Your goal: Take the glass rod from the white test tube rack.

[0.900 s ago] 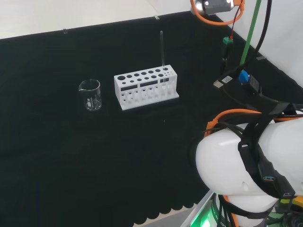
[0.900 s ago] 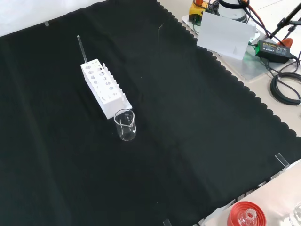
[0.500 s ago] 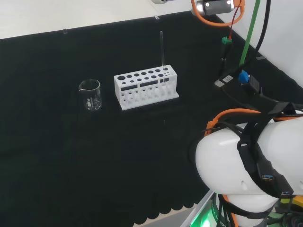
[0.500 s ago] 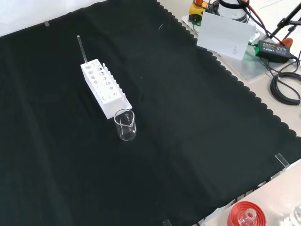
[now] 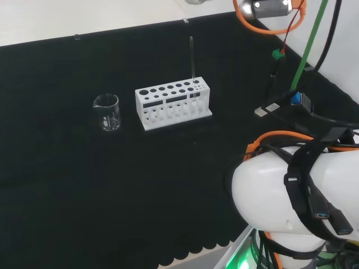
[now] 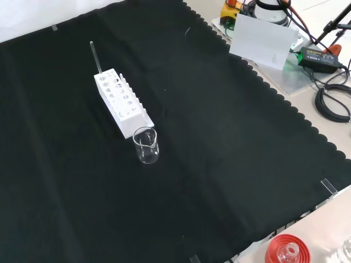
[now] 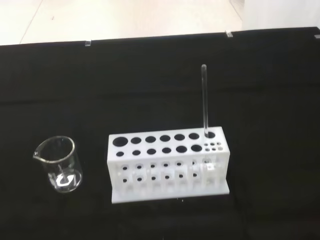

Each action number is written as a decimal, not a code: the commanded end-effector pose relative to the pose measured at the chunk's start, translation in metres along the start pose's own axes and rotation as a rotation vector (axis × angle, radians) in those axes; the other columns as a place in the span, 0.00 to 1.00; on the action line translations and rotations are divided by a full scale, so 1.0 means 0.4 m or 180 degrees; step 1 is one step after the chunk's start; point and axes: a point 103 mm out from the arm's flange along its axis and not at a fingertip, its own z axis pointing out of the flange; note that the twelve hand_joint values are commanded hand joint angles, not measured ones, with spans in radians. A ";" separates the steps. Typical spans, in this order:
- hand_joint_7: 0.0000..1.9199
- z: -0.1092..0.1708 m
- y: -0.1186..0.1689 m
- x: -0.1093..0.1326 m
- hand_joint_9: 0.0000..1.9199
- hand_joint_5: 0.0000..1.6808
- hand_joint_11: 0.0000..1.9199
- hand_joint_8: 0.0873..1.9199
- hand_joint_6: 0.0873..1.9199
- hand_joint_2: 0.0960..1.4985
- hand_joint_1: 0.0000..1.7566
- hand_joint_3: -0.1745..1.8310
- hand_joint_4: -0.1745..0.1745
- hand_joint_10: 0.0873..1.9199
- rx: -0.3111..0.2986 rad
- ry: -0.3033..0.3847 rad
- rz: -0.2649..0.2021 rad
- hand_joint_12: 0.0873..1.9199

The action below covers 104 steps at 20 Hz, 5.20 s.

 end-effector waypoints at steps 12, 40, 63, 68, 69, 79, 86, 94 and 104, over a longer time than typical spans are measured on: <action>0.02 -0.014 0.013 -0.004 0.02 0.05 0.00 0.18 0.00 0.64 0.30 0.16 0.47 0.42 0.0067 0.0146 -0.0029 0.68; 0.11 0.045 0.352 -0.020 0.18 0.18 0.08 0.43 0.00 0.69 0.24 0.23 0.39 0.45 0.0412 0.0175 -0.0191 0.73; 0.18 0.196 0.622 -0.081 0.25 0.19 0.14 0.43 0.30 0.65 0.32 0.26 0.34 0.43 0.0640 0.0262 -0.0346 0.71; 0.19 0.242 0.661 -0.086 0.26 0.20 0.15 0.43 0.31 0.65 0.31 0.26 0.32 0.43 0.0709 0.0267 -0.0373 0.71; 0.19 0.251 0.669 -0.091 0.26 0.20 0.15 0.43 0.32 0.65 0.31 0.26 0.32 0.43 0.0743 0.0246 -0.0274 0.71; 0.20 0.340 0.729 -0.119 0.27 0.20 0.16 0.43 0.34 0.65 0.31 0.27 0.30 0.42 0.0895 0.0312 -0.0352 0.70; 0.21 0.369 0.738 -0.160 0.29 0.20 0.18 0.44 0.35 0.64 0.31 0.27 0.26 0.42 0.0911 0.0352 -0.0332 0.71; 0.22 0.435 0.765 -0.147 0.31 0.19 0.21 0.44 0.35 0.63 0.31 0.27 0.24 0.42 0.1008 0.0292 -0.0364 0.70; 0.24 0.492 0.755 -0.140 0.34 0.20 0.23 0.44 0.36 0.63 0.30 0.28 0.22 0.42 0.1090 0.0249 -0.0386 0.70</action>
